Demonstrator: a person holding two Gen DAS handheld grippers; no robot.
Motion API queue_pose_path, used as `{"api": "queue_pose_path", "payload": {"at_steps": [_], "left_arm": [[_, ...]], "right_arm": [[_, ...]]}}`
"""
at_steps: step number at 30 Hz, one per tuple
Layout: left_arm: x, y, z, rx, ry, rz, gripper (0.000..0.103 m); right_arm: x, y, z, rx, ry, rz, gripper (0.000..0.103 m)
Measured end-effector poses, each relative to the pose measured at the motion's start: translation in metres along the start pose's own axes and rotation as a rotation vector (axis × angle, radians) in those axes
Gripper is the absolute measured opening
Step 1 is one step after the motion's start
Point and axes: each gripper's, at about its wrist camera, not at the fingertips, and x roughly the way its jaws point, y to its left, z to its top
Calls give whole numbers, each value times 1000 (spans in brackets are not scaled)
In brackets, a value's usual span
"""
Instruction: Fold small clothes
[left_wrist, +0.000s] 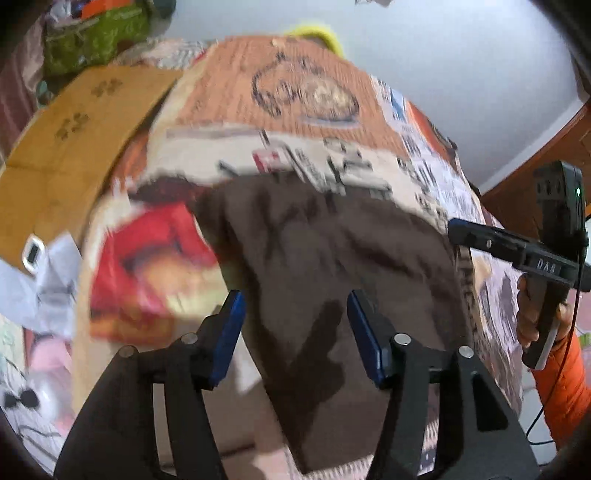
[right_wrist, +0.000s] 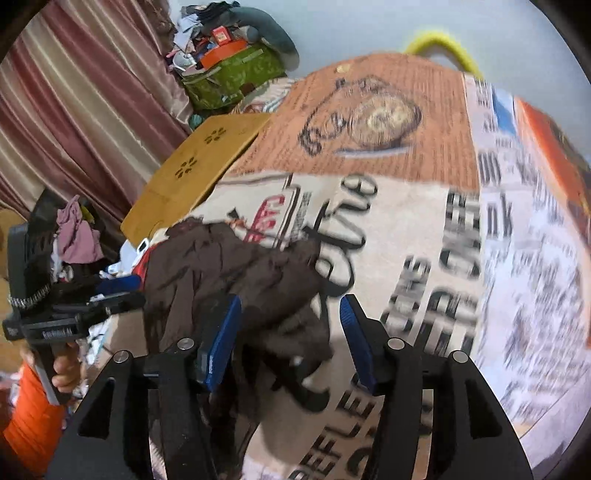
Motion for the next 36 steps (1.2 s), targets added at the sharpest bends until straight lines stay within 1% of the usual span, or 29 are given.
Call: {"api": "queue_pose_path", "payload": {"at_steps": [2,4,7,9,11,14,19,21,24,27,29,32,33,35,36], "left_arm": [[7,0,-11,-23,39,-31,57],[12,-3,-23,-33,64,-46,57],[24,-12,-38,2,107,-23,59],[29,-16,-44,29,111,3,61],[31,-21,-47,56,105,28,62],[33,-26,-50,87,103,58,63],[34,-34,-59,152,94,111,65],[32,-32,-62,156,90,114,66],[33,-29,-63,148,89,113,68],[32,-26,-64,147,89,104,69],[31,-25,-66,150,89,104,69],[28,-24,-71,152,87,105,70],[27,-24,-71,149,87,104,70],[25,-22,-71,142,88,98,70],[23,-20,-71,136,86,93,70]], "right_arm": [[-1,-2,-10,47,9,40,52],[-4,-5,-21,85,13,82,52],[-6,-9,-33,119,45,139,52],[-3,-10,-34,129,65,153,52],[2,-9,-29,137,75,170,52],[15,-6,-15,162,68,219,52],[38,-4,6,186,71,245,52],[46,-4,14,194,72,253,53],[49,-4,25,199,41,280,55],[43,4,35,137,-7,247,53],[37,8,40,89,-43,204,53],[23,11,44,24,-119,79,53],[13,10,44,14,-165,24,53],[2,3,42,28,-201,-2,53],[-3,-1,40,43,-195,11,53]]}}
